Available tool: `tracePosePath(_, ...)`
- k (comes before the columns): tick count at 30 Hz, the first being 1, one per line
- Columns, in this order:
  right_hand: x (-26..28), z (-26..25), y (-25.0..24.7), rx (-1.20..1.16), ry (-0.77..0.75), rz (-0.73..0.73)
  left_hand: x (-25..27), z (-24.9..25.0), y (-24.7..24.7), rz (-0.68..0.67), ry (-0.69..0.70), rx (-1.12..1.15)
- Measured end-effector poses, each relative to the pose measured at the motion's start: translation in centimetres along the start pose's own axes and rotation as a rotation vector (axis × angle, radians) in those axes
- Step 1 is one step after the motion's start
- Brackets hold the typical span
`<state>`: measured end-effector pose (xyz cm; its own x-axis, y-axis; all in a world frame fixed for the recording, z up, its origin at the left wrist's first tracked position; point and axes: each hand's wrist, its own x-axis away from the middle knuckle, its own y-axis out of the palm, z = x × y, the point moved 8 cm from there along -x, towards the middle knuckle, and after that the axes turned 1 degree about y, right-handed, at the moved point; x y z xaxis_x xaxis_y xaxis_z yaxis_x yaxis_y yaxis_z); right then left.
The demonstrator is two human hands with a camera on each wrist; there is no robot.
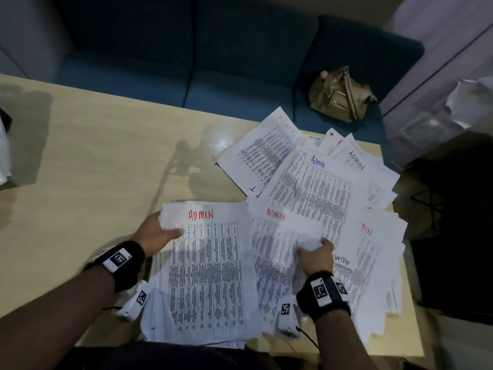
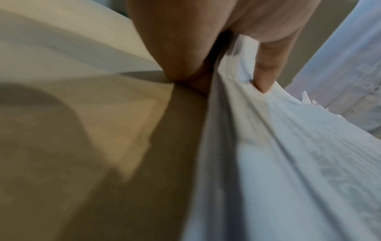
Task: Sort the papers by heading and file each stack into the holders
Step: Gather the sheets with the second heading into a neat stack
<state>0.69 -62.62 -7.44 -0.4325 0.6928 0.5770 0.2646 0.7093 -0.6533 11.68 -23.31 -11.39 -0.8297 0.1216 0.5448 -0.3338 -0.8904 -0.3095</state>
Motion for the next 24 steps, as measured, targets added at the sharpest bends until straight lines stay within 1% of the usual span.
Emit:
tracePosePath(2,-0.3,-0.7,-0.5,0.025,-0.076,-0.006,0.1,0.6,-0.4,0.078,-0.015,0.059)
tracePosePath(5,-1.6,-4.2,-3.6,0.061,-0.204,0.077,0.1,1.8,-1.5,0.215,-0.039,0.105)
tracePosePath(7,-3.4,-6.2,-6.2,0.112,-0.227,0.156,0.0,2.3,-1.9,0.272,-0.048,0.127)
tracePosePath(8,-4.7,-6.8,-7.4,0.136,-0.216,0.201,-0.1,2.6,-1.9,0.277,-0.044,0.132)
tracePosePath(10,-6.9,-7.3,-9.4,0.157,-0.185,0.275,-0.1,3.0,-1.6,0.226,-0.014,0.117)
tracePosePath(13,-9.2,-7.0,-10.9,0.148,-0.141,0.321,-0.1,2.3,-0.9,0.105,-0.001,0.029)
tracePosePath(16,-10.1,-5.8,-11.1,0.17,-0.086,0.342,0.0,1.5,-0.9,0.066,-0.013,-0.067)
tracePosePath(19,-10.4,-3.8,-10.0,0.178,-0.006,0.315,-0.3,1.8,-0.9,0.05,-0.044,-0.089)
tracePosePath(22,-10.3,-3.4,-9.7,0.096,-0.026,0.307,-0.7,1.6,-0.8,0.03,-0.088,-0.07)
tracePosePath(24,-10.2,-4.2,-10.4,0.119,-0.087,0.338,-0.9,1.3,-0.7,0.022,-0.108,-0.044)
